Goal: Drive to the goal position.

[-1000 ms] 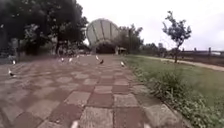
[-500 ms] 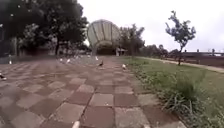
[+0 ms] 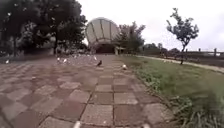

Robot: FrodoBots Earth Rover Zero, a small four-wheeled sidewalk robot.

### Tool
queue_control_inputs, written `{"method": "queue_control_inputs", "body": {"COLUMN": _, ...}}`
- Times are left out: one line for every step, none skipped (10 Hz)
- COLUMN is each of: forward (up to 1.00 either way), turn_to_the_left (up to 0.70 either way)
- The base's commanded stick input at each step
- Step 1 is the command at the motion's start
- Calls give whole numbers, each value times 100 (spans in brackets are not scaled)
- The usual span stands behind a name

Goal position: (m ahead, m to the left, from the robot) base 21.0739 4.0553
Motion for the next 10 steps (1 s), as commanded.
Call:
{"method": "queue_control_inputs", "body": {"forward": 70, "turn_to_the_left": 14}}
{"method": "queue_control_inputs", "body": {"forward": 70, "turn_to_the_left": 27}}
{"method": "queue_control_inputs", "body": {"forward": 70, "turn_to_the_left": 27}}
{"method": "queue_control_inputs", "body": {"forward": 70, "turn_to_the_left": 27}}
{"method": "queue_control_inputs", "body": {"forward": 70, "turn_to_the_left": 24}}
{"method": "queue_control_inputs", "body": {"forward": 70, "turn_to_the_left": 0}}
{"method": "queue_control_inputs", "body": {"forward": 70, "turn_to_the_left": 0}}
{"method": "queue_control_inputs", "body": {"forward": 70, "turn_to_the_left": 0}}
{"method": "queue_control_inputs", "body": {"forward": 70, "turn_to_the_left": 0}}
{"method": "queue_control_inputs", "body": {"forward": 70, "turn_to_the_left": 0}}
